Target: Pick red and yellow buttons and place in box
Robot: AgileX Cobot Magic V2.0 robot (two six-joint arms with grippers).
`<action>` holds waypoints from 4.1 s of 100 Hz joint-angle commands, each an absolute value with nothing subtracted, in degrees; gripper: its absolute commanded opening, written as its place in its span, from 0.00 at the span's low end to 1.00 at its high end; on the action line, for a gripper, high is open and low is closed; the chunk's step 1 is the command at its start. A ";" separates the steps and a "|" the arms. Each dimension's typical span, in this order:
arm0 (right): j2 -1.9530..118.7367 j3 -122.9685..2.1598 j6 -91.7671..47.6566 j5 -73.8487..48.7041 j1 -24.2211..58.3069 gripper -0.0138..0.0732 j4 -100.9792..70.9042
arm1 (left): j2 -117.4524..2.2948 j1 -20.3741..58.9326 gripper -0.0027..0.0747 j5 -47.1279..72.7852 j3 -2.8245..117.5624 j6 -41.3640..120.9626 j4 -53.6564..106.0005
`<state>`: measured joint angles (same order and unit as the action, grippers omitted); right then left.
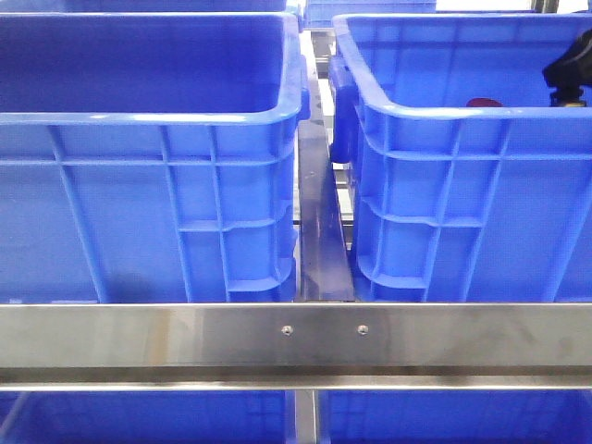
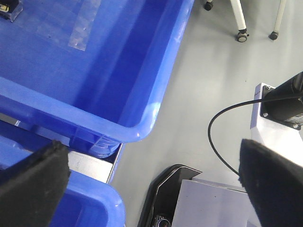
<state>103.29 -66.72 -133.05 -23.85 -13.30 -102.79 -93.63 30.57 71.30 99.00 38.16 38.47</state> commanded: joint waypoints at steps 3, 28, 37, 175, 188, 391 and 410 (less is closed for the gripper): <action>102.82 -70.35 -133.67 -27.31 -13.97 0.32 -109.96 | -91.34 30.85 0.90 71.41 101.05 38.18 41.42; 108.38 -76.02 -133.67 -27.16 -14.31 0.32 -109.96 | -91.34 30.85 0.90 71.03 101.05 38.18 41.53; 109.75 -77.11 -133.67 -26.70 -14.31 0.32 -109.96 | -91.34 30.85 0.90 70.84 101.05 38.18 41.53; 98.45 -70.57 -127.19 -24.00 -14.31 0.70 -109.96 | -91.24 30.85 0.90 69.95 101.05 38.18 41.90; 91.98 -65.39 -127.13 -23.96 -14.31 0.52 -109.96 | -91.24 30.85 0.89 69.34 101.05 38.18 41.74; 25.06 -22.13 -111.87 -25.42 -14.31 0.08 -109.96 | -32.04 31.07 0.01 8.45 28.32 11.07 11.89; 25.07 -21.97 -111.87 -25.71 -14.31 0.08 -109.96 | -32.04 27.54 0.01 7.16 28.32 11.07 11.89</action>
